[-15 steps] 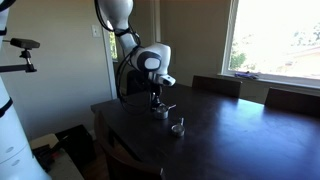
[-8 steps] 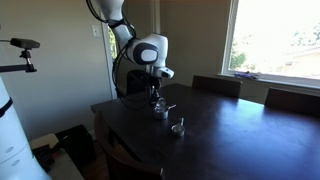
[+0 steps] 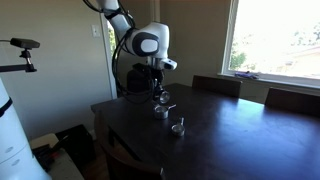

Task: Separate the measuring cups from each other

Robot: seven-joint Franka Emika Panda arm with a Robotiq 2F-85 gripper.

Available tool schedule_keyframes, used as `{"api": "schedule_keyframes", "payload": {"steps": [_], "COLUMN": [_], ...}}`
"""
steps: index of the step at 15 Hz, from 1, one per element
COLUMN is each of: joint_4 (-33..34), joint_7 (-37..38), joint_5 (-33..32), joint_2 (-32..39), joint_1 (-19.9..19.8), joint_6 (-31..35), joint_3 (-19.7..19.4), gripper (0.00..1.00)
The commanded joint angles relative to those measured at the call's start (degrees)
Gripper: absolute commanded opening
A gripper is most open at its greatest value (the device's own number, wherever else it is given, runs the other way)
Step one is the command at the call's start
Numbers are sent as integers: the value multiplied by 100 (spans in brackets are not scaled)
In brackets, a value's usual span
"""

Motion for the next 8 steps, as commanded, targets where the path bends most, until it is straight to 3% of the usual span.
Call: {"api": "schedule_keyframes", "payload": {"steps": [1,8], "joint_4": [-299,-77], "joint_7": [-46,137], "joint_5": [-220,-879], "joint_2": [-462,-62], "joint_1": [-139,-219], "joint_6": [-261,-1021], "joint_3": [-206,-472], "gripper": [6,7]}}
